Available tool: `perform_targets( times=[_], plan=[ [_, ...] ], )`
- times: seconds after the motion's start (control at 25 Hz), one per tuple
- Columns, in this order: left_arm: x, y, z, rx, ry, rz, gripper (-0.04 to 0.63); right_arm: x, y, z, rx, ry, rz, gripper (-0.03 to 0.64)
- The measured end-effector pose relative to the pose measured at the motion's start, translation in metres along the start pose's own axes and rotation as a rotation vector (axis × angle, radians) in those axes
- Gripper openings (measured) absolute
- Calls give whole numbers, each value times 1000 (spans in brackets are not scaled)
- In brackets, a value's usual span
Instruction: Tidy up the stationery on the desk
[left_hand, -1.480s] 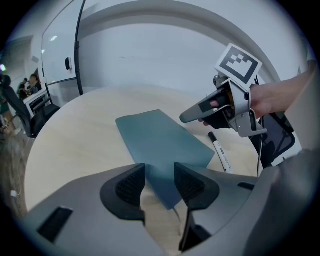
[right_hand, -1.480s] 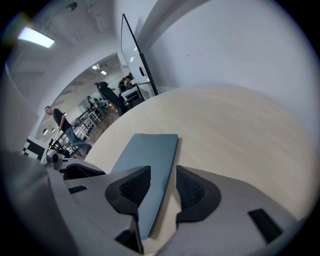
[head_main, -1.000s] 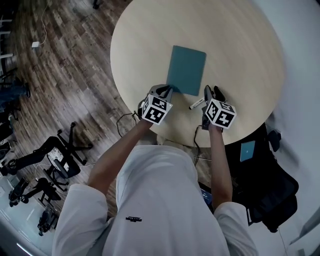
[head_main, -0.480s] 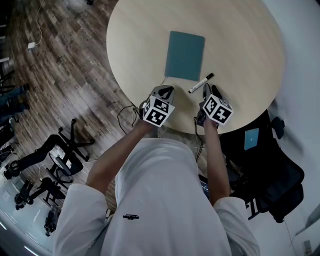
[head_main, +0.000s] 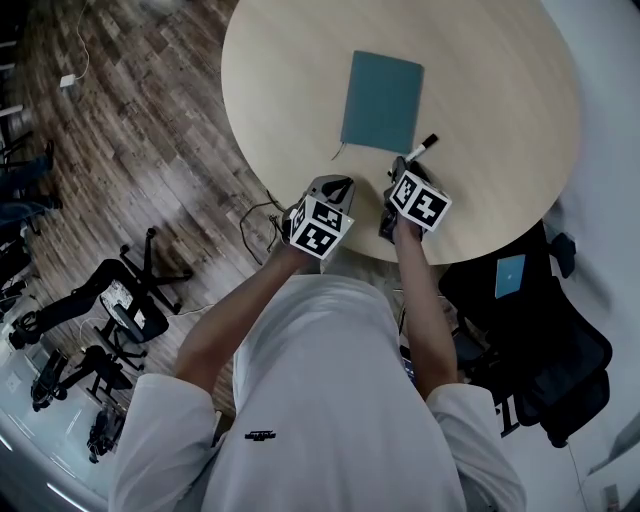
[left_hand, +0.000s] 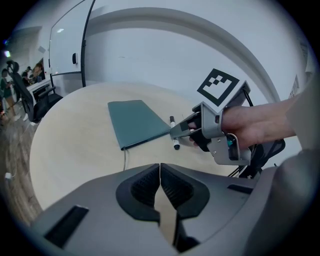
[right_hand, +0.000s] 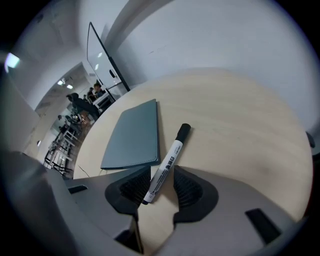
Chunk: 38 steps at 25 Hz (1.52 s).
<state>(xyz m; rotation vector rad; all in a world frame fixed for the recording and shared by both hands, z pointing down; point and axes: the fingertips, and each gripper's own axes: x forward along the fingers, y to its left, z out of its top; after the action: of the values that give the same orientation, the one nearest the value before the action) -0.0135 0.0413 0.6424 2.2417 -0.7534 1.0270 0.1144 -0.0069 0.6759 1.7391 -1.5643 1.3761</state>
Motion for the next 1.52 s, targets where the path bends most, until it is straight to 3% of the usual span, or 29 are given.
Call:
perform_targets(
  times=[0.16, 0.2, 0.4, 0.68, 1.12, 1.52],
  plan=[
    [-7, 3, -8, -5, 2, 4, 25, 0, -4, -1, -21, 7, -74, 137],
    [-9, 3, -9, -6, 3, 4, 25, 0, -5, -2, -19, 11, -80, 96],
    [-13, 5, -10, 3, 3, 1, 25, -4, -10, -4, -9, 12, -85, 89],
    [-16, 5, 3, -3, -15, -16, 25, -26, -3, 4, -31, -23, -37, 89],
    [-16, 19, 67, -118, -120, 21, 25, -51, -10, 39, -97, -49, 69, 89],
    [6, 38, 124, -196, -186, 68, 25, -21, -9, 86, -106, -18, 136, 89]
  ],
)
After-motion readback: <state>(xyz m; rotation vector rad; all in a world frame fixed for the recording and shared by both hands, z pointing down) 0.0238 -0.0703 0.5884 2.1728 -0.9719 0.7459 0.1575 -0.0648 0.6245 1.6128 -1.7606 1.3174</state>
